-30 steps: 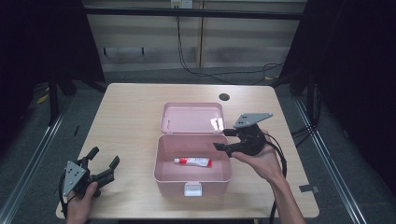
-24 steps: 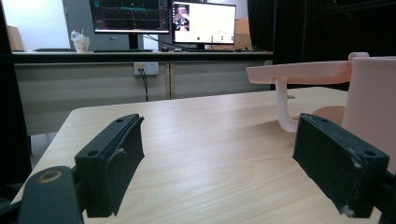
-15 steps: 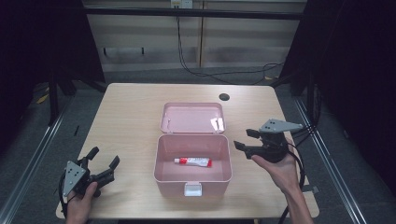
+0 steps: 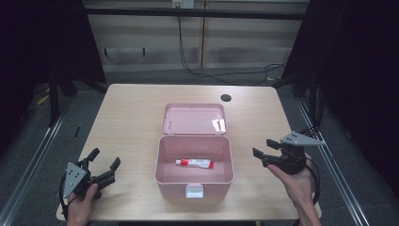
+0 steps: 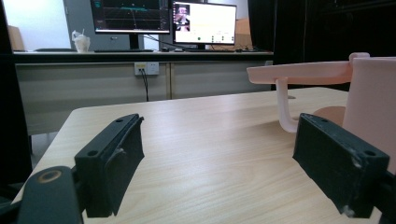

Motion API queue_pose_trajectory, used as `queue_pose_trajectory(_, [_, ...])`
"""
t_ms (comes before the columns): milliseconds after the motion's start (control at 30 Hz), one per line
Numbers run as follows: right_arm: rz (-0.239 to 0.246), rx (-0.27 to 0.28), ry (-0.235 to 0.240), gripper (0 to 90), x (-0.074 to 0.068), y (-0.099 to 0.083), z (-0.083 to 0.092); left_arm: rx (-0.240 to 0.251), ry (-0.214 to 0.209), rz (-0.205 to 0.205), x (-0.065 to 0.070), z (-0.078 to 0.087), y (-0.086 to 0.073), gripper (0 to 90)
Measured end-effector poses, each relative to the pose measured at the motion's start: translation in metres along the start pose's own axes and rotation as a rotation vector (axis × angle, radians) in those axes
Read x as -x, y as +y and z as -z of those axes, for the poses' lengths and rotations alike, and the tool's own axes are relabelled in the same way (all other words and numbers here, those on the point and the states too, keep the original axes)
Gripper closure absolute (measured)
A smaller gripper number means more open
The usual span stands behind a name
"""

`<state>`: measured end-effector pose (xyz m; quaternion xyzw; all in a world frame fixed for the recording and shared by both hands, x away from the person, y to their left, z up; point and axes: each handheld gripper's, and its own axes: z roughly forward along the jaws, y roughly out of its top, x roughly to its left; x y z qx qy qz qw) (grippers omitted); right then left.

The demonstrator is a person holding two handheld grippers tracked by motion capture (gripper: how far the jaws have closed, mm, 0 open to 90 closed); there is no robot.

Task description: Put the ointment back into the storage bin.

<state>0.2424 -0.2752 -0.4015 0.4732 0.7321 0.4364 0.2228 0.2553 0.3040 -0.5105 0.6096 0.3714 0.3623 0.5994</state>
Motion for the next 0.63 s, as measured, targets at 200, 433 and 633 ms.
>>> queue_pose_trajectory(200, [-0.025, 0.005, -0.044, 32.2, 0.004, -0.016, 0.002, 0.001, 0.0, 0.007, 0.0, 0.0, 0.0, 15.7])
queue_pose_trajectory(433, [-0.037, -0.064, -0.092, 31.7, 0.009, -0.043, -0.002, 0.001, 0.001, 0.007, 0.001, 0.0, 0.0, 15.7])
queue_pose_trajectory(633, [-0.055, -0.115, -0.116, 27.7, 0.017, -0.059, -0.011, 0.002, 0.001, 0.006, 0.0, 0.0, 0.0, 15.7])
